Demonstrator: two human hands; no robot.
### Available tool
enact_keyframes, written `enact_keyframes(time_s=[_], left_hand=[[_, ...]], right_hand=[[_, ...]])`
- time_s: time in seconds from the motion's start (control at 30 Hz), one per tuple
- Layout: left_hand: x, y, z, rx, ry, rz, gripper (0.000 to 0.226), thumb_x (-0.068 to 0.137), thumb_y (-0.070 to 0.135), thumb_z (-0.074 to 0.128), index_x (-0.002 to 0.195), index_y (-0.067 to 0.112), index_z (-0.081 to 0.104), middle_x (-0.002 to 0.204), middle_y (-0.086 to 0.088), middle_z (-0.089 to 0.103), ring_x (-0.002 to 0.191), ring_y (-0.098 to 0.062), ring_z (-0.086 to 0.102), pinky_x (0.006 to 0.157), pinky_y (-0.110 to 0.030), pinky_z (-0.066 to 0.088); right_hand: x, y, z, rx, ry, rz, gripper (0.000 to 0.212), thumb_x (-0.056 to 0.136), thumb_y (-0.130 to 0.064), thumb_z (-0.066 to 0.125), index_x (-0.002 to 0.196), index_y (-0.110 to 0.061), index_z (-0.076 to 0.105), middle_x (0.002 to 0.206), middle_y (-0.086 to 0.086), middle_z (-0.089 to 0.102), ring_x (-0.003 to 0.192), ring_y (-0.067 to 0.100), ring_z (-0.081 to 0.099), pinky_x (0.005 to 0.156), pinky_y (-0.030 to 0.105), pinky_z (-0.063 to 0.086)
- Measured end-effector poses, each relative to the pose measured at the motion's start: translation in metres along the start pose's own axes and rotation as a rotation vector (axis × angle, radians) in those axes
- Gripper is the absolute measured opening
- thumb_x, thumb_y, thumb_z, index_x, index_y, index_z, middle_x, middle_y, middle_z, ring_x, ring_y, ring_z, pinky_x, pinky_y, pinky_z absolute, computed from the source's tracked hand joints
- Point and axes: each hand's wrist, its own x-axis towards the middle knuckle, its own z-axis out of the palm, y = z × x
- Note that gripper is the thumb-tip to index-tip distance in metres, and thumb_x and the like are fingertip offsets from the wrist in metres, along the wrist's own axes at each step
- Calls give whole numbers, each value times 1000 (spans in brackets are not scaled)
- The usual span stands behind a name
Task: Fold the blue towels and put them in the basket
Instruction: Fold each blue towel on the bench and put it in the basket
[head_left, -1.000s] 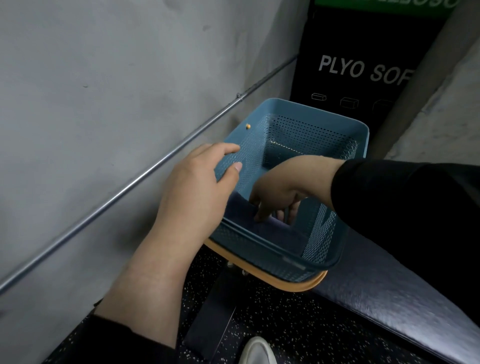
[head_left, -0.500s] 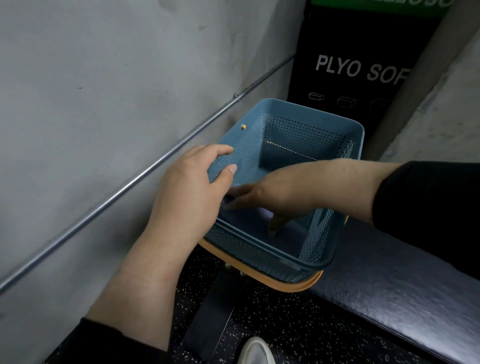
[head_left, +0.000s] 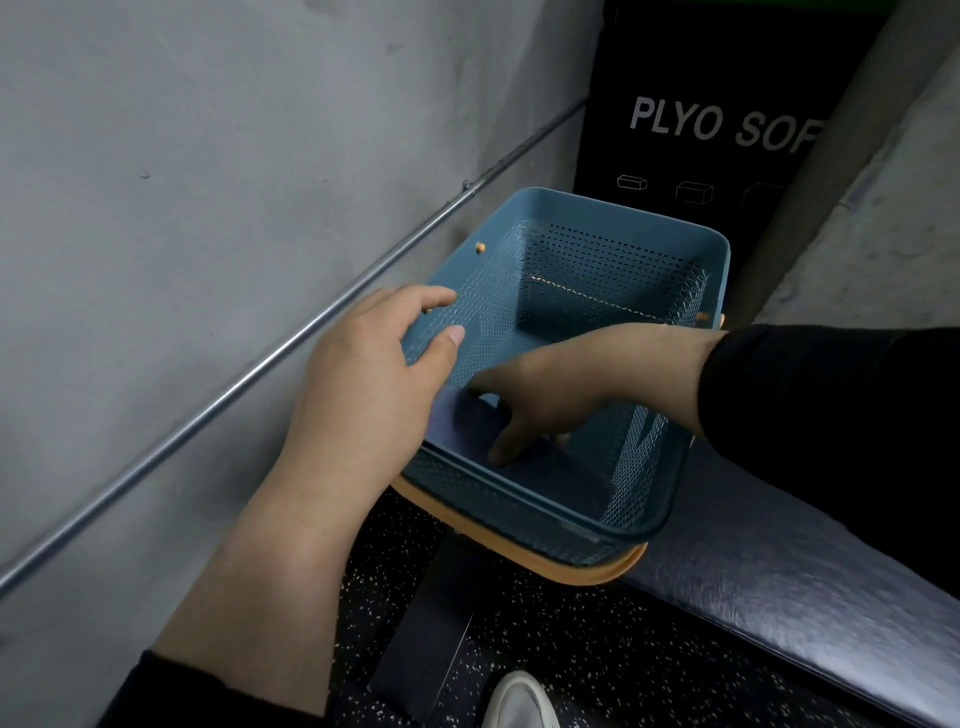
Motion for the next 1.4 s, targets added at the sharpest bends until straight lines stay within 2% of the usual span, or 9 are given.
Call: enact_keyframes(time_s=[0.17,0.33,0.47,0.73,0.87,1.0,1.13,1.27,1.4], left_hand=[[1,-1,-1,20,-7,17,28,93,28,68,120,29,69,113,19,63,108,3,55,90,-7,39],[2,-2,0,37,-11,34,27,92,29,68,119,29,70,111,21,62,106,5,53,86,1,33],[1,-1,-1,36,-19,36,27,93,28,68,120,28,69,112,21,61,105,10,50,84,5,31],[0,4,-3,28,-13,24,27,93,31,68,120,29,69,109,24,60,107,8,52,85,4,33],[0,7,-4,21,1,10,26,94,34,65,120,30,69,110,23,64,109,6,55,87,-1,35],[2,15,-6,18,34,19,26,96,34,63,121,29,69,116,16,66,109,2,58,90,-7,39],[3,34,-3,5,80,98,27,97,31,61,121,25,70,117,11,68,110,-5,60,96,-22,45],[-3,64,9,-9,111,201,27,97,30,58,121,23,69,115,11,68,110,-6,60,92,-12,40],[-19,115,31,-63,136,339,26,98,26,57,119,18,70,110,10,66,105,-7,58,88,-4,33]], right_hand=[[-1,1,-3,154,-25,-101,56,87,-18,76,135,-20,46,115,7,64,82,21,70,70,37,63],[1,-6,1,-176,-48,-154,36,87,-32,75,112,-22,51,105,0,63,78,17,65,80,40,58],[-3,-16,-2,-388,42,-170,55,85,-44,73,129,-19,52,122,0,62,93,14,49,80,26,35],[-15,-17,-14,-403,82,-79,73,86,-62,63,145,-24,43,115,-4,63,79,12,51,79,28,40],[-16,-15,-16,-402,96,-68,74,88,-65,57,148,-24,42,126,-2,64,103,18,60,90,31,47],[-23,-13,-21,-439,172,-53,64,94,-61,50,145,-22,47,133,2,62,120,23,57,97,31,42],[-49,-8,-29,-416,399,-72,42,98,-55,47,125,-27,64,113,-2,70,105,23,63,90,33,48],[-100,5,-36,-277,806,-90,33,102,-41,47,99,-15,67,78,-2,59,82,24,58,66,31,33],[-173,41,-23,-26,1241,-92,30,103,-30,44,96,-12,67,80,-2,66,73,12,58,69,30,44]])
